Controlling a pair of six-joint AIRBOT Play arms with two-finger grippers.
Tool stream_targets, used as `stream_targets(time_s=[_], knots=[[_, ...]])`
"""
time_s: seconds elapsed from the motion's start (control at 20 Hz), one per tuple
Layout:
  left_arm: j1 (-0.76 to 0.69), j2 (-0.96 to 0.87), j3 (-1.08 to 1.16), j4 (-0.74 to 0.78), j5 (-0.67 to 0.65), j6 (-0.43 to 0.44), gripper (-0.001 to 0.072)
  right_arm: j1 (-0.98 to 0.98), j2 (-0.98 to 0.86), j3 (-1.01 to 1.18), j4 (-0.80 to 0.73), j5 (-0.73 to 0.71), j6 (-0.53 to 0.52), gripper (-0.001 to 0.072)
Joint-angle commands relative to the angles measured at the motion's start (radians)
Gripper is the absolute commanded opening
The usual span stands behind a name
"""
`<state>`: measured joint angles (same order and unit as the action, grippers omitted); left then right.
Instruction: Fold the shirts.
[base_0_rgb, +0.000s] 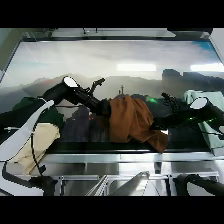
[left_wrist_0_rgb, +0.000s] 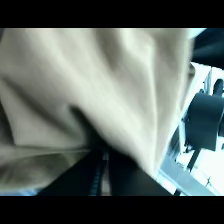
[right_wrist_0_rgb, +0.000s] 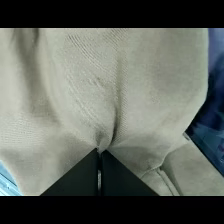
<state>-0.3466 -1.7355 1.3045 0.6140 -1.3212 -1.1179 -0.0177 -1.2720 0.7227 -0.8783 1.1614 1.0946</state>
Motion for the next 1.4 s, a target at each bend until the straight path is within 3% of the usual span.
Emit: stream_targets(time_s=[0.0,0.05,0.1,0.15,0.2,0.4,0.65,0.75,1.1,1.15,1.2,1.3,1.35], knots=[[0.038,0.047,0.028,0.168,-0.067,-0.08,0.0296,0.0,0.003,0.0,0.0,0.007,0.001,0.0023],[0.06,0.059,0.028,0.227,-0.078,-0.1,0.0296,0.0,0.003,0.0,0.0,0.014,0.002,0.0046],[0.084,0.071,0.028,0.276,-0.087,-0.128,0.0296,-0.001,0.003,0.0,0.0,0.025,0.005,0.0233],[0.106,0.079,0.028,0.297,-0.086,-0.141,0.0296,-0.002,0.005,0.002,0.0,0.038,0.005,0.0536],[0.13,0.083,0.028,0.302,-0.078,-0.149,0.0296,-0.004,0.007,0.006,0.0,0.052,0.005,0.0678],[0.146,0.051,0.027,0.304,-0.034,-0.163,0.0296,-0.025,0.03,0.013,-0.009,0.09,0.01,0.0683],[0.066,-0.078,0.028,0.307,-0.031,-0.16,0.0297,-0.037,0.033,0.012,-0.188,0.111,0.103,0.0685],[0.035,-0.118,0.028,0.307,-0.026,-0.152,0.0297,-0.036,0.032,0.012,-0.185,0.113,0.107,0.0686],[0.016,-0.125,0.028,0.263,0.015,-0.129,0.0272,-0.025,0.014,-0.005,-0.113,0.111,0.087,0.0685],[0.017,-0.125,0.028,0.222,0.015,-0.127,0.0089,-0.012,-0.003,-0.008,-0.093,0.112,0.076,0.0684],[0.024,-0.123,0.028,0.166,0.012,-0.1,0.0009,0.006,-0.025,-0.008,-0.08,0.111,0.07,0.0621],[0.028,-0.106,0.028,0.053,0.014,-0.064,0.0008,0.04,-0.064,-0.008,-0.04,0.097,0.017,0.0137],[0.035,-0.087,0.028,0.021,0.015,-0.05,0.0008,0.052,-0.079,-0.008,-0.01,0.092,-0.011,0.0023]])
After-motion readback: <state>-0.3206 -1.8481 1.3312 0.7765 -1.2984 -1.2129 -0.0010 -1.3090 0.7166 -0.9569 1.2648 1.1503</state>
